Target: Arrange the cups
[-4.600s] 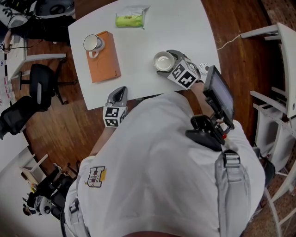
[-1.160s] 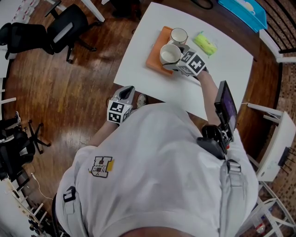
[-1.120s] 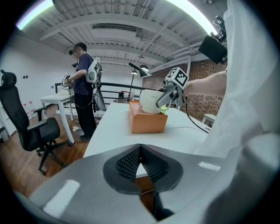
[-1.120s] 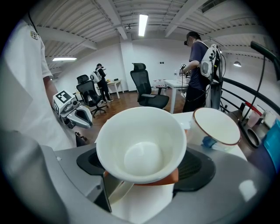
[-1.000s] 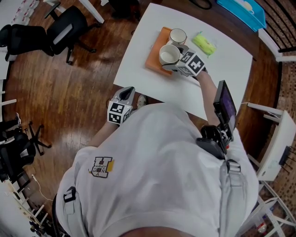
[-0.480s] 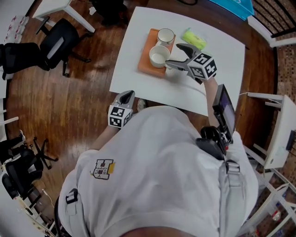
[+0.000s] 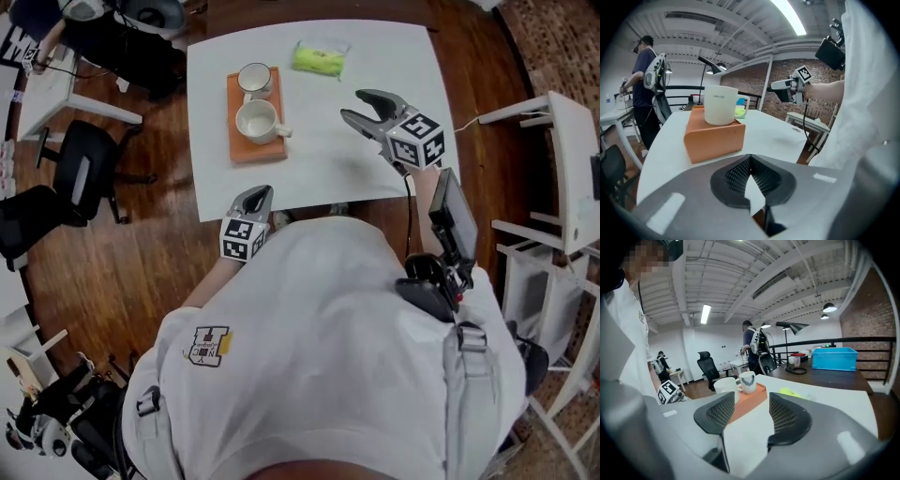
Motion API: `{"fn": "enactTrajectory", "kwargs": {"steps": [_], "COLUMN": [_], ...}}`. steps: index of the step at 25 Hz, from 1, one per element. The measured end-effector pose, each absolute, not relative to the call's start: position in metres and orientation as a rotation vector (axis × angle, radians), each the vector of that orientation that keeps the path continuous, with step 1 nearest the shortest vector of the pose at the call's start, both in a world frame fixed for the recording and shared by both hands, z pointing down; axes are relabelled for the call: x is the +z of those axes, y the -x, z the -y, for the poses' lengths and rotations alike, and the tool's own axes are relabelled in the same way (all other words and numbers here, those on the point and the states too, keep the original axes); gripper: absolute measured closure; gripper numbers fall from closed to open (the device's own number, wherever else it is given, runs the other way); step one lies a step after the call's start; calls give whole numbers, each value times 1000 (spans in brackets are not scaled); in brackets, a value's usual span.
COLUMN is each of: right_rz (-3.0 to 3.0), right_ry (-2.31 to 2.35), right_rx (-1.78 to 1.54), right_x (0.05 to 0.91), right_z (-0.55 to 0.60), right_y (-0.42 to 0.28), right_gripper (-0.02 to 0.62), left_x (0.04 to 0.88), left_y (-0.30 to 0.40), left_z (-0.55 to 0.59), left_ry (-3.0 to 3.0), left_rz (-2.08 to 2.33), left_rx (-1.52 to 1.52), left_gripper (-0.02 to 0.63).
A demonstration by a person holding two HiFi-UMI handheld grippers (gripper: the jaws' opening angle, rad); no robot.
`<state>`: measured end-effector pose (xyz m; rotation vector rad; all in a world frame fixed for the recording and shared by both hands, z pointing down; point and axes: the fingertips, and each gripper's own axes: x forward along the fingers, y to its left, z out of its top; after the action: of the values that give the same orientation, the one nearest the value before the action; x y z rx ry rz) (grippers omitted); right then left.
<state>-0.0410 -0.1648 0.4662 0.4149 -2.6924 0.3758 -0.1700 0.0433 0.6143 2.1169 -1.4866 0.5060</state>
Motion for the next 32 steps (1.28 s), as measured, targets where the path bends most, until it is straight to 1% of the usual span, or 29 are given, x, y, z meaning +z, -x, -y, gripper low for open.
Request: {"fn": "enactTrajectory", "kwargs": {"steps": [9, 13, 20, 25, 32], "right_rz": [2560, 2514, 2395, 2312, 2263], "right_ry": [-616, -654, -615, -558, -498], "right_rx": [518, 576, 562, 505, 406], "right_x": [533, 557, 604, 629, 639], "right_z": [126, 109, 79, 63, 57], "right_y": [-17, -27, -25, -16, -5], "right_gripper": [458, 519, 589, 595, 595], "left_x": [619, 619, 623, 630, 631], "left_y": [145, 139, 143, 151, 154], "left_z": [-16, -14, -19, -28, -27], "left_ry": [-2246, -2264, -2249, -2225, -2222], "left_rz": [1309, 1282, 1283, 1290, 1315], "left_rx": [591, 606, 619, 639, 639], "left_gripper": [606, 606, 606, 606, 606]}}
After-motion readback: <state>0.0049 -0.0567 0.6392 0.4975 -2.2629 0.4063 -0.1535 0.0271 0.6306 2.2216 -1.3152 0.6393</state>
